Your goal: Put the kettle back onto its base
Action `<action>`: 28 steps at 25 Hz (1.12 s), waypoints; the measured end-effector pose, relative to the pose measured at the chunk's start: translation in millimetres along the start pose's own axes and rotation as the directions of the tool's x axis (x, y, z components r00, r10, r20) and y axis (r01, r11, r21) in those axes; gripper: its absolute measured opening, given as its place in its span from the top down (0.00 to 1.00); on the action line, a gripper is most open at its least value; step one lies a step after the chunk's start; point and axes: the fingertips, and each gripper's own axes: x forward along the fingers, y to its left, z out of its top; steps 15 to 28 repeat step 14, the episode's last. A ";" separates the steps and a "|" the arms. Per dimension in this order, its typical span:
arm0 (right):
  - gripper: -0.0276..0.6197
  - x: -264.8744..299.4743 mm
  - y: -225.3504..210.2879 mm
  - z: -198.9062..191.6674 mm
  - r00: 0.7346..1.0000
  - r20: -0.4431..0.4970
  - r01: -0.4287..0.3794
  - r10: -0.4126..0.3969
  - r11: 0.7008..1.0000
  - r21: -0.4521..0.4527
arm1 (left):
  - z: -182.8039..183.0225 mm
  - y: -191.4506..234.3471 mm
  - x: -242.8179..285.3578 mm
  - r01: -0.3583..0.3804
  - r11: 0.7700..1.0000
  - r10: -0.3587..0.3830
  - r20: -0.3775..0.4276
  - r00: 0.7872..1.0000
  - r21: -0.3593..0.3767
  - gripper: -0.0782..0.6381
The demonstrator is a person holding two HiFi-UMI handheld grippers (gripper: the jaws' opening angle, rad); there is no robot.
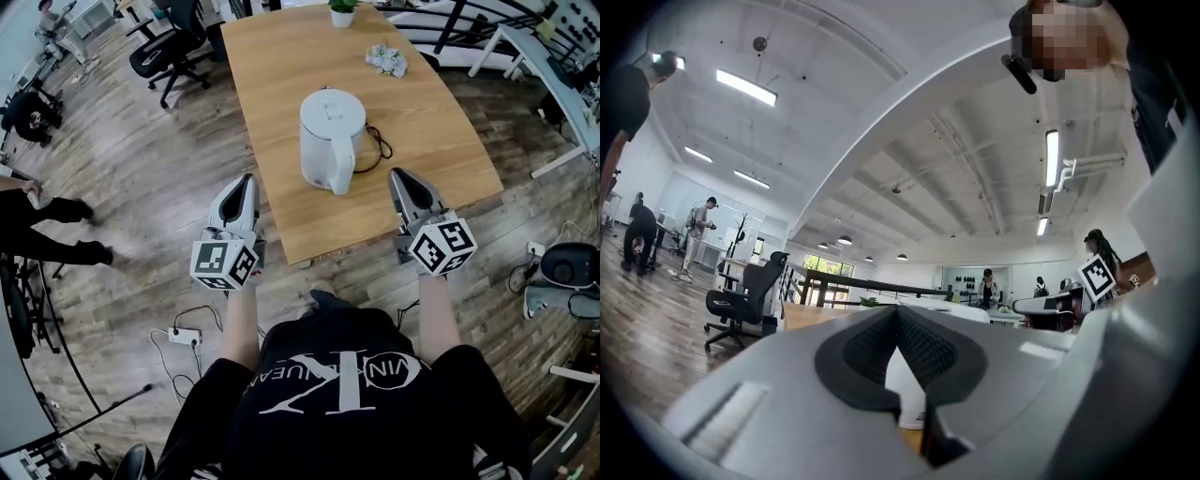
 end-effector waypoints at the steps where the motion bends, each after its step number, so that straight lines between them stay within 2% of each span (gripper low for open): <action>1: 0.93 0.6 -0.2 -0.2 1.000 -0.001 -0.001 0.001 1.000 0.000 | 0.0 0.9 0.7 -0.001 1.000 0.001 0.000 1.000 -0.001 0.88; 28: 0.93 3.0 -1.1 -9.2 1.000 -0.012 -0.006 0.006 1.000 0.017 | -2.1 4.8 3.1 -0.004 1.000 0.004 -0.005 1.000 0.000 0.88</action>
